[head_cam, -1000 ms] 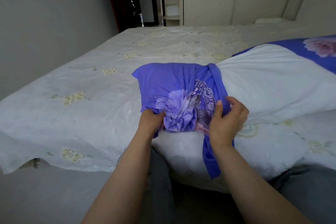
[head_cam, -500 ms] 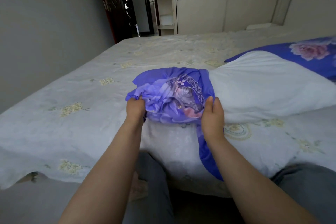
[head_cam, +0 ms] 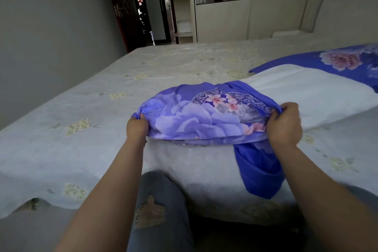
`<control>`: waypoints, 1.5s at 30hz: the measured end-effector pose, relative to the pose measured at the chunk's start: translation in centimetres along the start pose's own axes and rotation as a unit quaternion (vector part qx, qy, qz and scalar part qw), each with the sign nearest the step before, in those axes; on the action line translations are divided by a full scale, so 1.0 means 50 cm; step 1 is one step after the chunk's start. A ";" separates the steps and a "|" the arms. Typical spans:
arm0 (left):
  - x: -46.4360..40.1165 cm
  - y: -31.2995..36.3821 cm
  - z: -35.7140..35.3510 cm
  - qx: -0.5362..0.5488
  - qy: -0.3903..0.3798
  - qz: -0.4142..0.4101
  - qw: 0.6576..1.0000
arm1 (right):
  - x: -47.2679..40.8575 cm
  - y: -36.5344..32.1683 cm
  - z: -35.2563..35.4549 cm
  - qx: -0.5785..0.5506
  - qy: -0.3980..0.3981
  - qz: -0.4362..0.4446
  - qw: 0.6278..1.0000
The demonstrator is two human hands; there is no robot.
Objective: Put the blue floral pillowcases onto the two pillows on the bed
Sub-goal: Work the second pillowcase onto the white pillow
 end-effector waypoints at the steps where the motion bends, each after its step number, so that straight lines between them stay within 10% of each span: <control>1: -0.005 -0.002 0.000 -0.021 0.002 -0.012 1.000 | -0.008 -0.022 0.005 0.009 0.012 0.028 0.999; 9: 0.013 -0.003 -0.004 -0.021 0.048 -0.050 0.997 | -0.065 -0.173 -0.091 0.056 -0.237 0.053 0.968; 15: -0.008 -0.048 0.031 0.086 0.055 0.018 0.995 | -0.105 -0.105 -0.029 -0.028 -0.045 0.014 0.999; 21: 0.005 -0.056 0.056 0.020 0.107 0.041 0.993 | -0.080 -0.031 -0.028 0.006 -0.072 -0.028 0.997; 24: 0.081 0.007 0.063 -0.088 0.241 -0.191 0.947 | -0.070 -0.018 -0.027 0.022 -0.095 -0.046 0.994; 27: 0.187 0.035 -0.045 -0.206 0.126 -0.410 0.879 | -0.038 -0.033 -0.029 -0.002 -0.095 -0.060 0.994; 30: 0.249 -0.012 -0.108 -0.295 0.125 -0.447 0.835 | 0.010 -0.050 -0.034 0.019 -0.075 -0.029 0.997; 33: 0.249 -0.057 -0.068 -0.202 0.154 -0.387 0.887 | 0.070 -0.094 -0.025 0.040 0.005 0.124 0.991; 36: 0.194 -0.131 -0.032 0.067 0.070 -0.078 0.992 | 0.140 -0.149 -0.031 -0.039 0.004 0.307 0.951; 39: 0.201 -0.149 -0.054 0.195 -0.066 0.060 0.977 | 0.213 -0.202 -0.081 -0.083 -0.116 0.416 0.898; 45: 0.227 -0.103 -0.060 0.194 -0.097 0.030 0.976 | 0.251 -0.229 -0.139 -0.077 -0.255 0.380 0.886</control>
Point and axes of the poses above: each hand's wrist, its own x-axis away from the middle knuckle, its own z-axis out of the back of the hand, y = z × x, the point moved 5 cm from there along -x, towards the middle knuckle, and after that the axes turned 8 degrees about z, right-handed, at the moved point
